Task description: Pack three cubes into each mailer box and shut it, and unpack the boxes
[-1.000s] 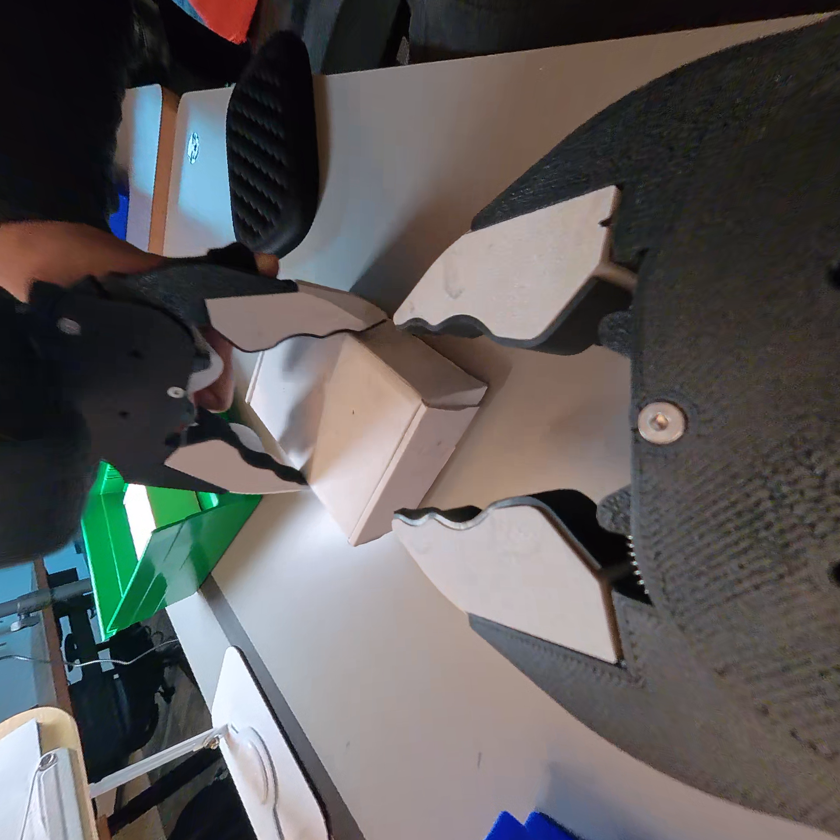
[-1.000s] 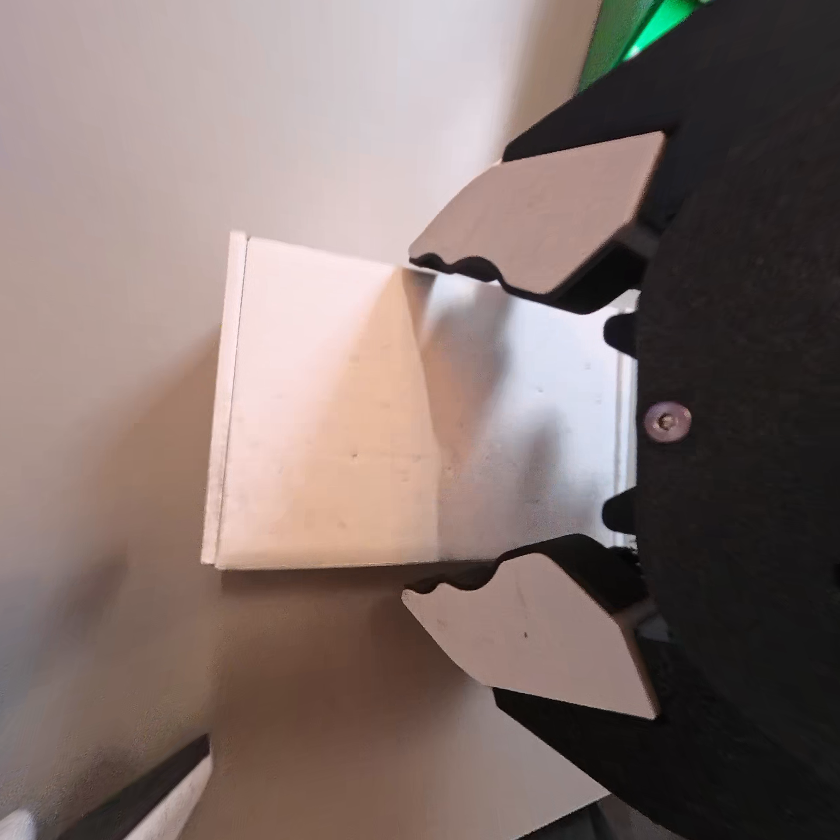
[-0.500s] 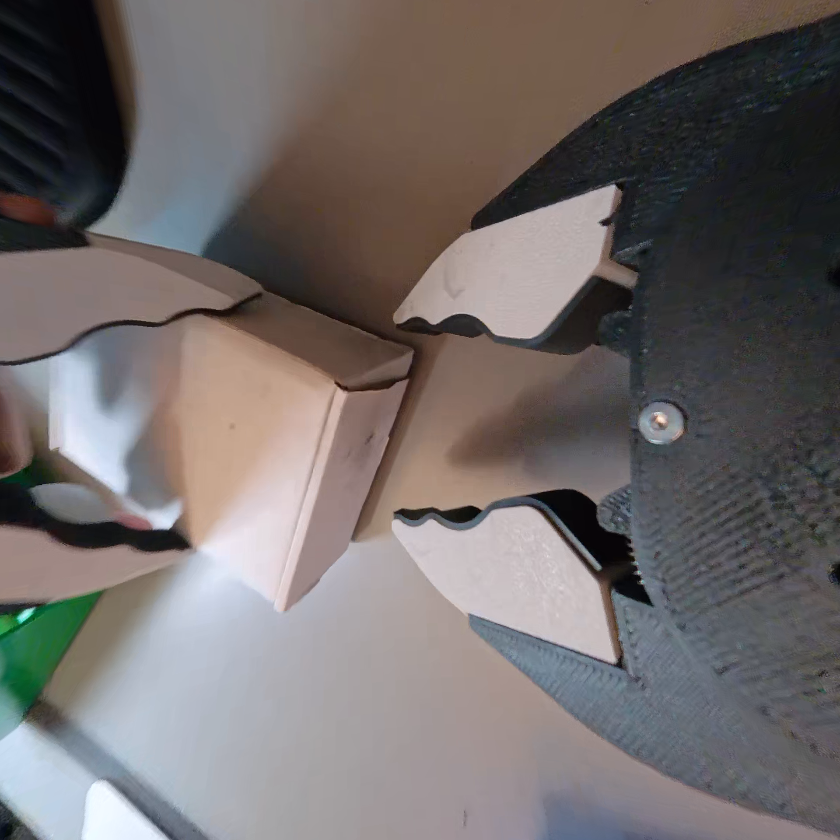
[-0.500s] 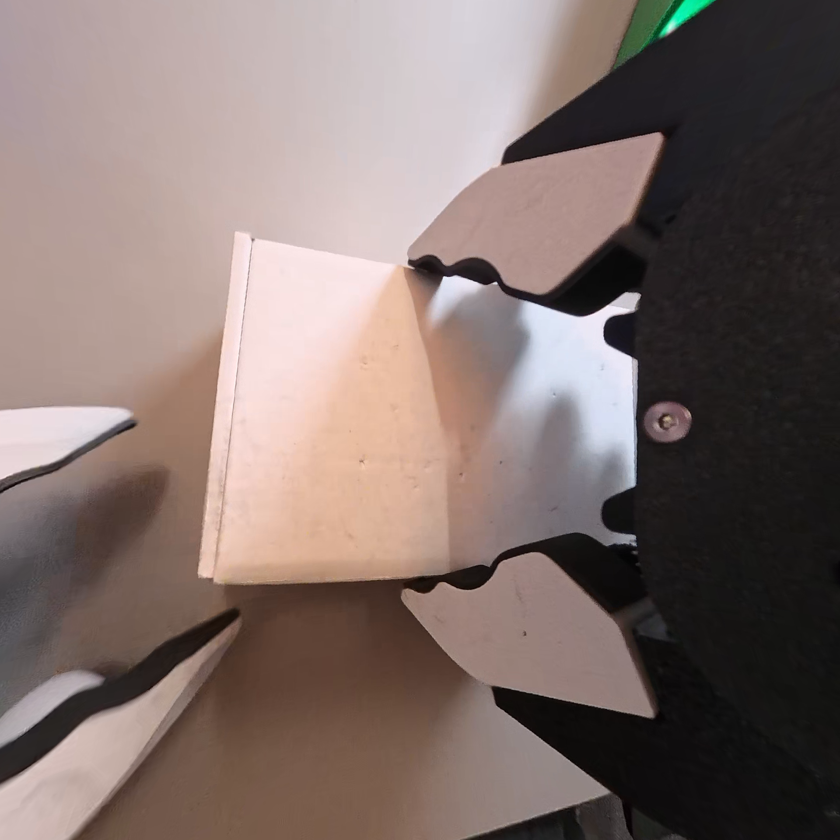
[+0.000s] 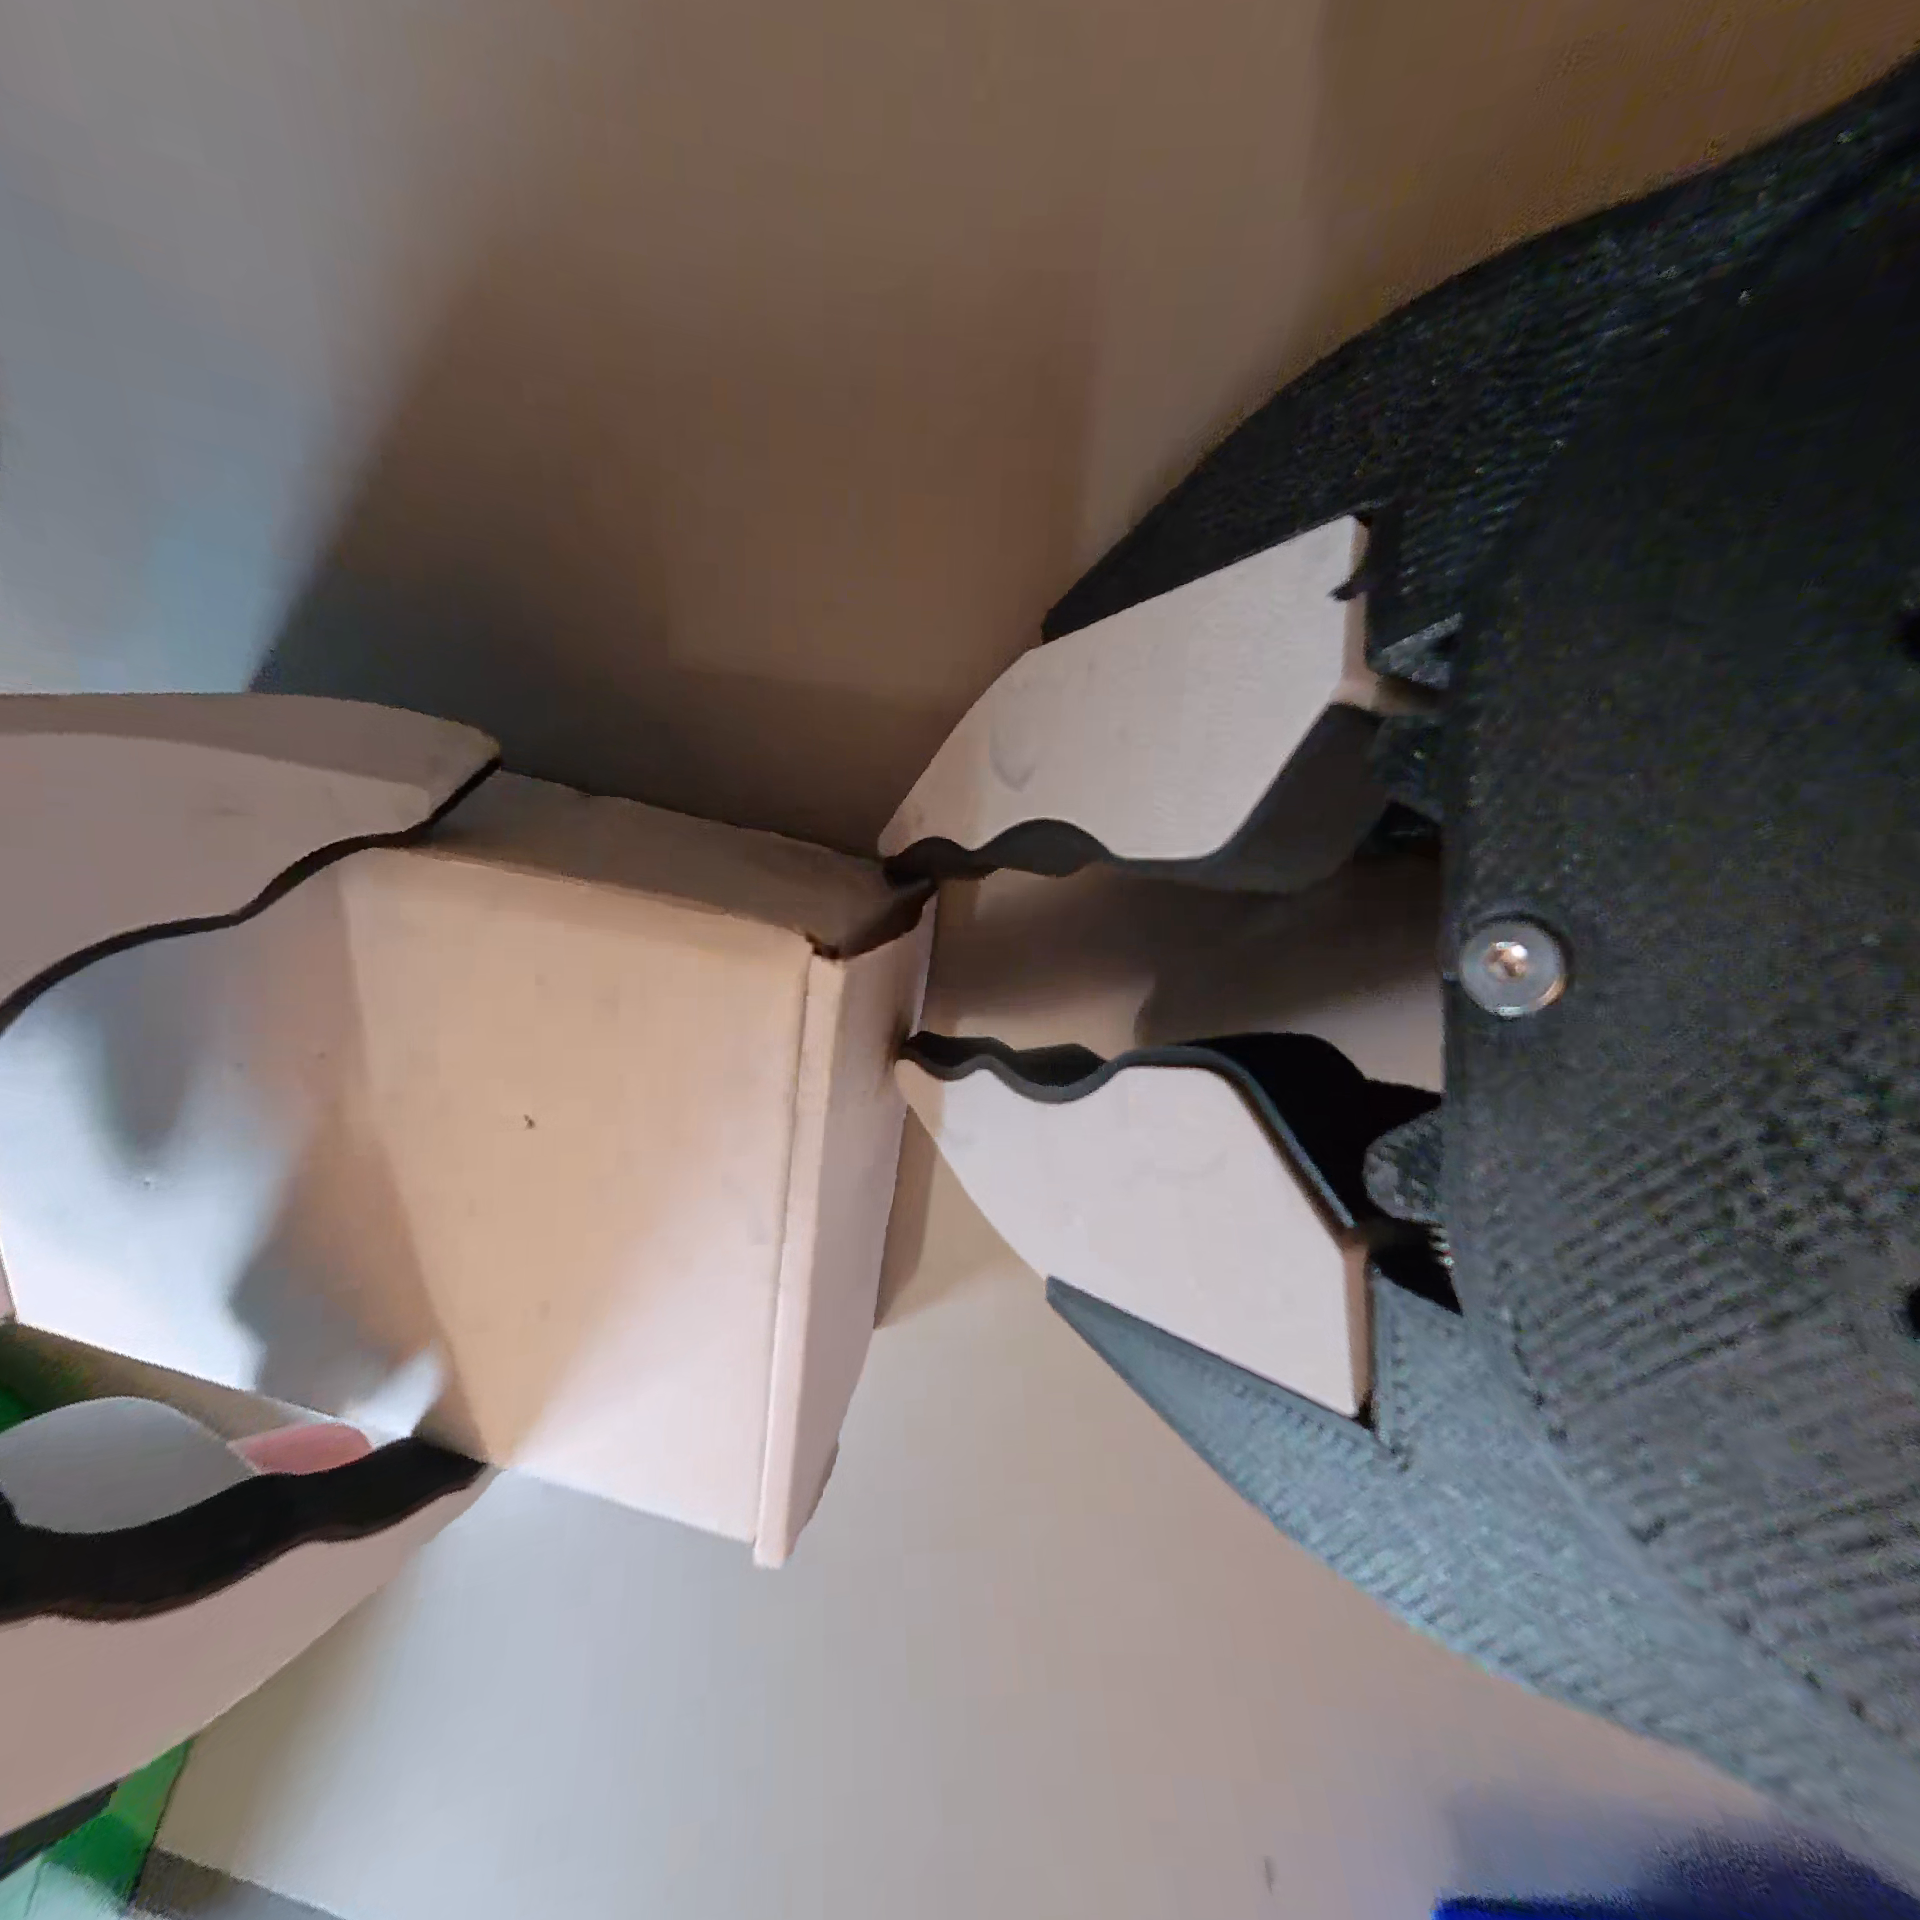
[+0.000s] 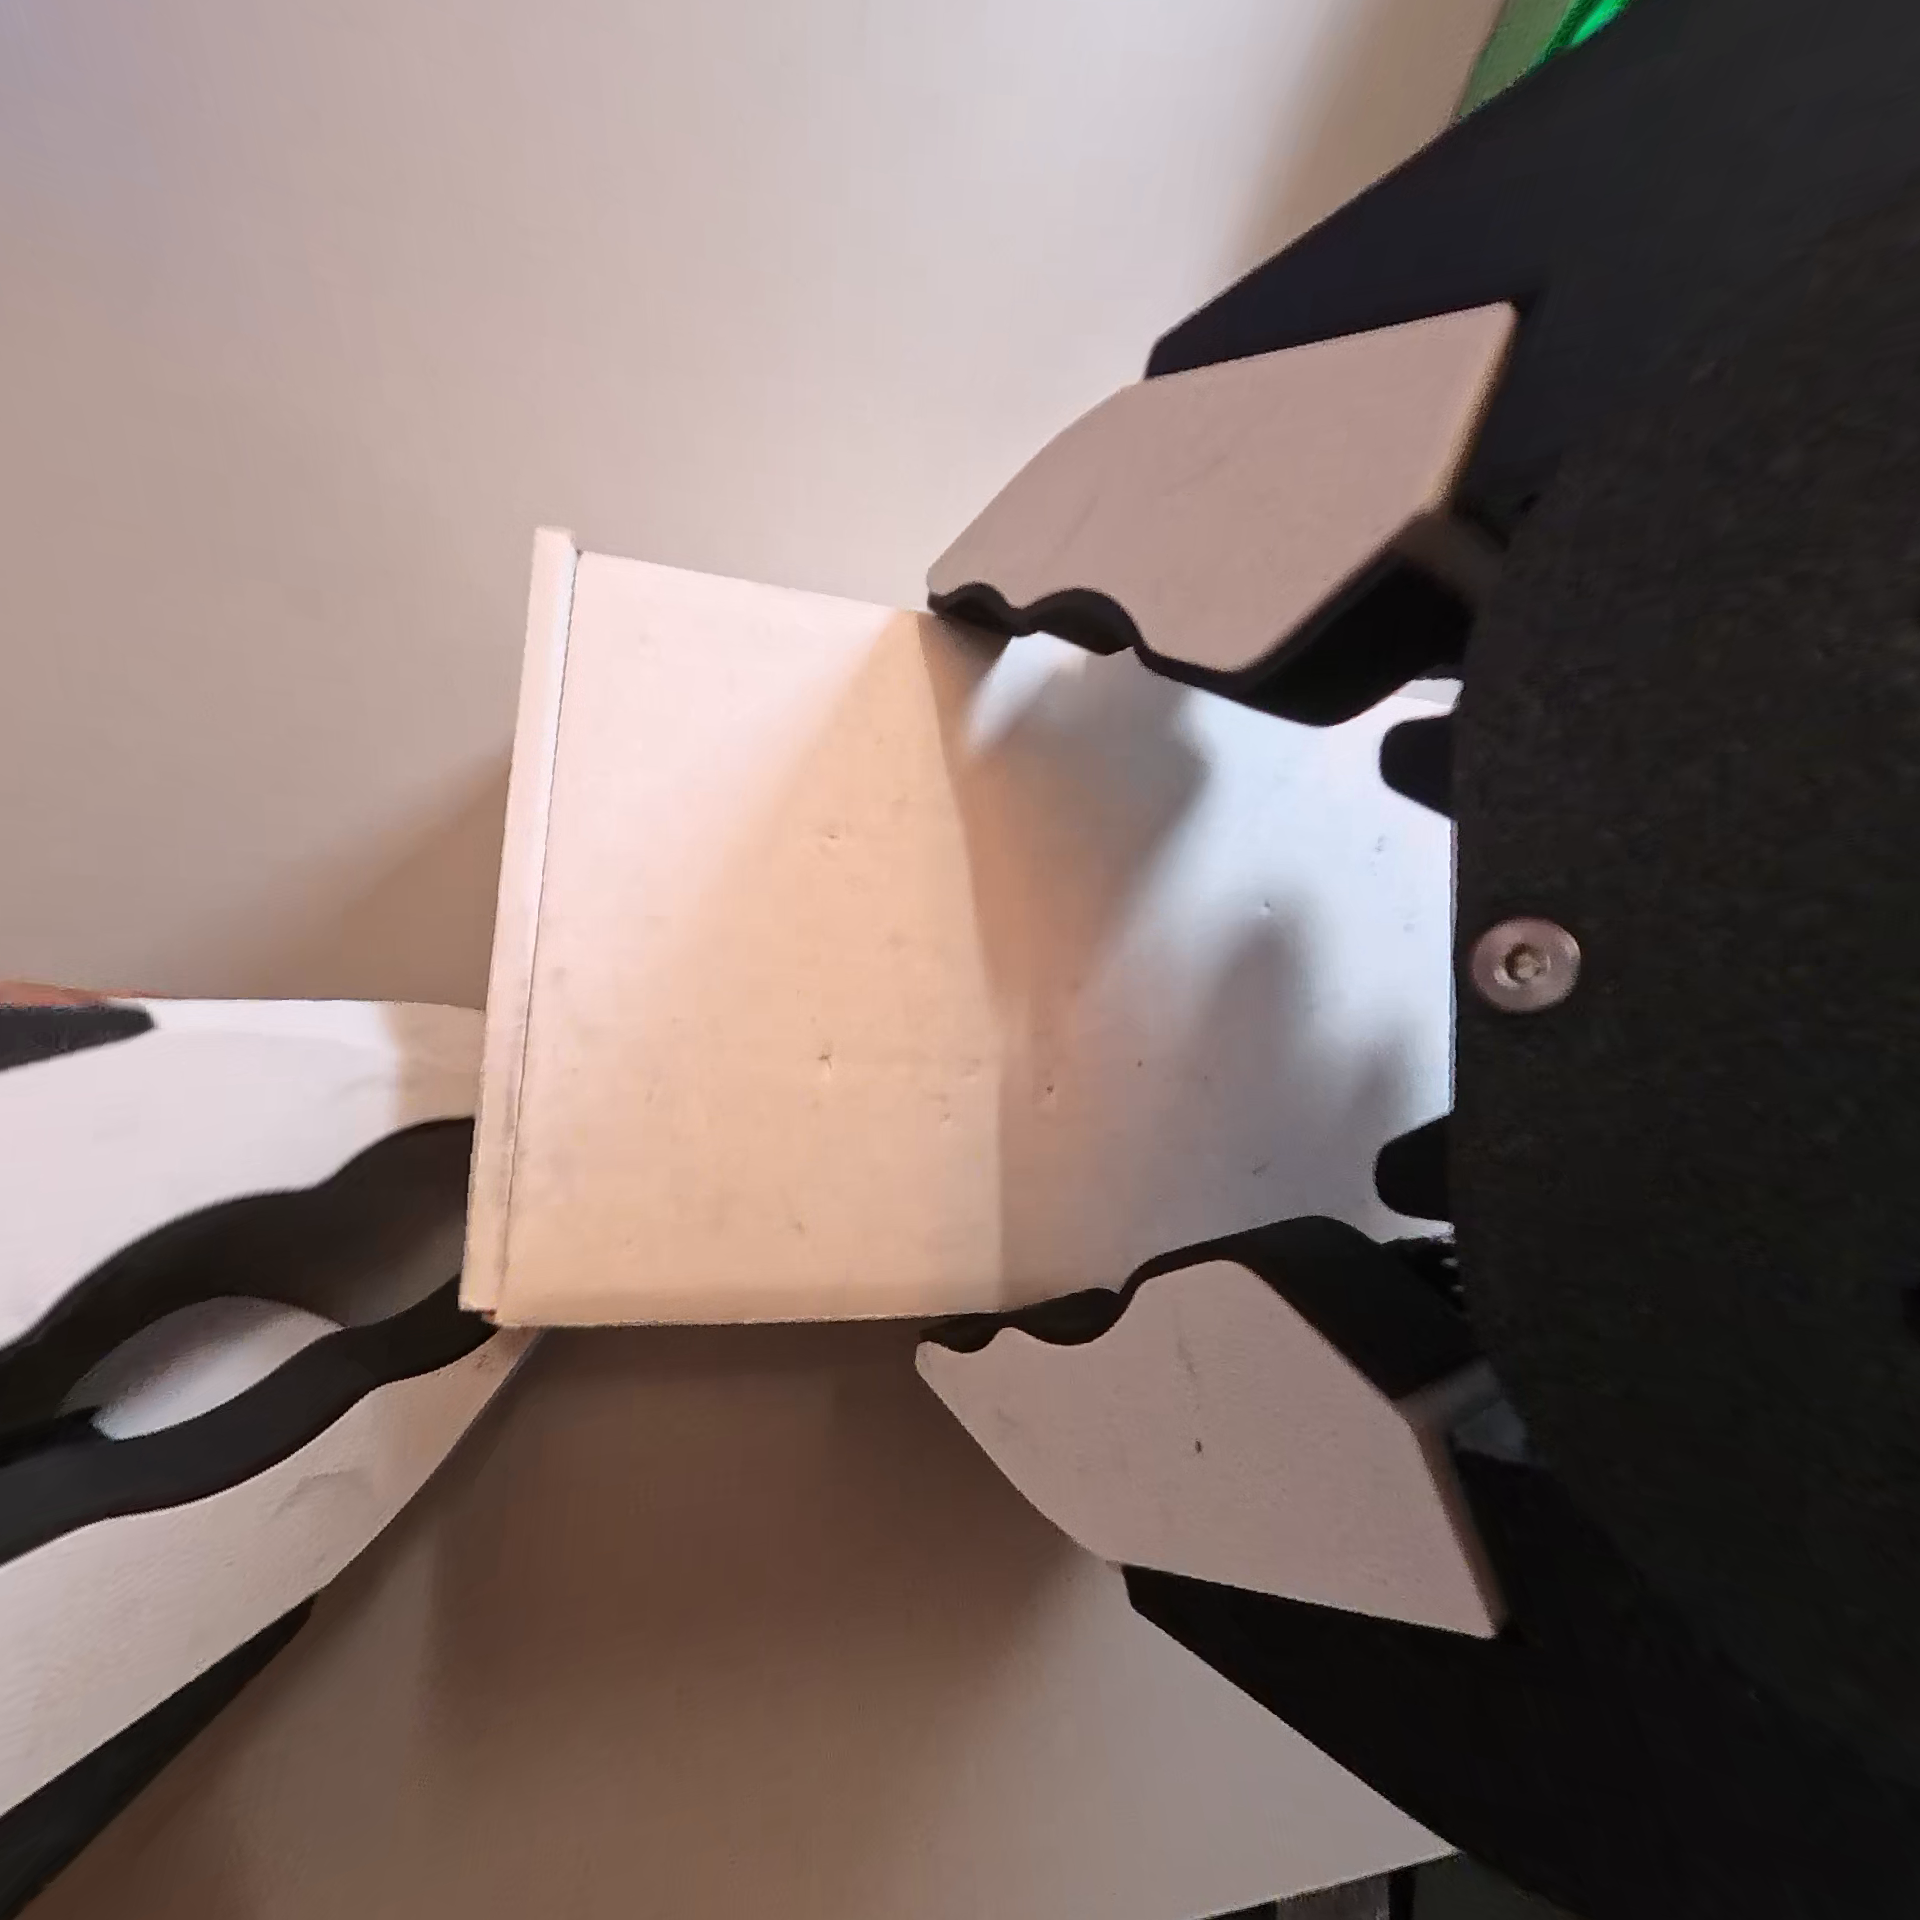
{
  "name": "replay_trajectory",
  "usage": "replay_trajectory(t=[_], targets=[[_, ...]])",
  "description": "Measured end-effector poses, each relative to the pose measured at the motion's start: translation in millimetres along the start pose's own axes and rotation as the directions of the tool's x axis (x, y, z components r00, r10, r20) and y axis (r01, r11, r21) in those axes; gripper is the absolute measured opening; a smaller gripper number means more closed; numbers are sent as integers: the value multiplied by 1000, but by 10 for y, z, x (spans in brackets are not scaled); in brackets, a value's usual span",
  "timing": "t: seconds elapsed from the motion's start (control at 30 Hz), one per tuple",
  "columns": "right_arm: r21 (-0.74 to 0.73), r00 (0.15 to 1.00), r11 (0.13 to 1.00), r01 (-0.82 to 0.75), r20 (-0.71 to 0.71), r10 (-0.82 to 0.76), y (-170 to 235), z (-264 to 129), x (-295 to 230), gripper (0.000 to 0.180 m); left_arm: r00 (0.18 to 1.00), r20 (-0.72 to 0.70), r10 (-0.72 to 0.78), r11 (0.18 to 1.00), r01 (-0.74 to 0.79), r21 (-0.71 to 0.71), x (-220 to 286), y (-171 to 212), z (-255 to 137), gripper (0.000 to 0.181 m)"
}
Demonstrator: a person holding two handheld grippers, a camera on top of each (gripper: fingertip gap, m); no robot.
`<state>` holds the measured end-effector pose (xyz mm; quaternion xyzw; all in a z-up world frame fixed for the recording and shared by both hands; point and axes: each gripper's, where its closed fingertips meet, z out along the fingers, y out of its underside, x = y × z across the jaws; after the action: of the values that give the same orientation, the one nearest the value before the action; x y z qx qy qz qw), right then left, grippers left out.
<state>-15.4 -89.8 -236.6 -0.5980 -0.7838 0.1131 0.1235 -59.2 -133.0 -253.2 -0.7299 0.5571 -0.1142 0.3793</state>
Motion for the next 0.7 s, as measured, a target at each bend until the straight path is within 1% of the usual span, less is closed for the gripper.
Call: replay_trajectory(t=[0.07, 0.1, 0.13, 0.17, 0.2, 0.23, 0.3, 0.4, 0.57, 0.7], targets=[[-9, 1000, 1000, -20, -9, 20, 13, -5, 8, 122, 1000, 8, -5, 1000, 5, 5, -7, -6, -7, 28], [-9, 1000, 1000, -23, -11, 23, 15, -14, 11, 122, 1000, -4, -31, 999, 31, 17, -12, -20, -21, 29], [-9, 1000, 1000, -22, -14, 22, 20, -35, 16, 122, 998, -14, -67, 997, 67, 41, -34, -47, -47, 35], [-9, 1000, 1000, -12, -19, 11, 33, -66, 25, 122, 994, -16, -104, 992, 105, 72, -73, -81, -83, 52], [-9, 1000, 1000, -5, -31, 5, 52, -110, 52, 122, 991, -21, -135, 984, 137, 112, -105, -122, -131, 63], [-9, 999, 1000, -7, -41, 7, 76, -171, 86, 122, 986, -21, -163, 973, 164, 161, -136, -166, -193, 67], [-10, 998, 1000, -18, -66, 18, 144, -348, 191, 122, 976, -8, -219, 945, 214, 247, -212, -229, -314, 68], [-17, 991, 999, -48, -126, 45, 286, -715, 443, 122, 962, 22, -272, 912, 250, 325, -315, -267, -433, 70], [-25, 964, 990, -142, -231, 133, 608, -1356, 934, 122, 953, 50, -300, 895, 263, 360, -381, -288, -482, 71], [-44, 935, 972, -230, -286, 208, 968, -1704, 1297, 122, 943, 49, -328, 880, 286, 379, -418, -288, -505, 72]])
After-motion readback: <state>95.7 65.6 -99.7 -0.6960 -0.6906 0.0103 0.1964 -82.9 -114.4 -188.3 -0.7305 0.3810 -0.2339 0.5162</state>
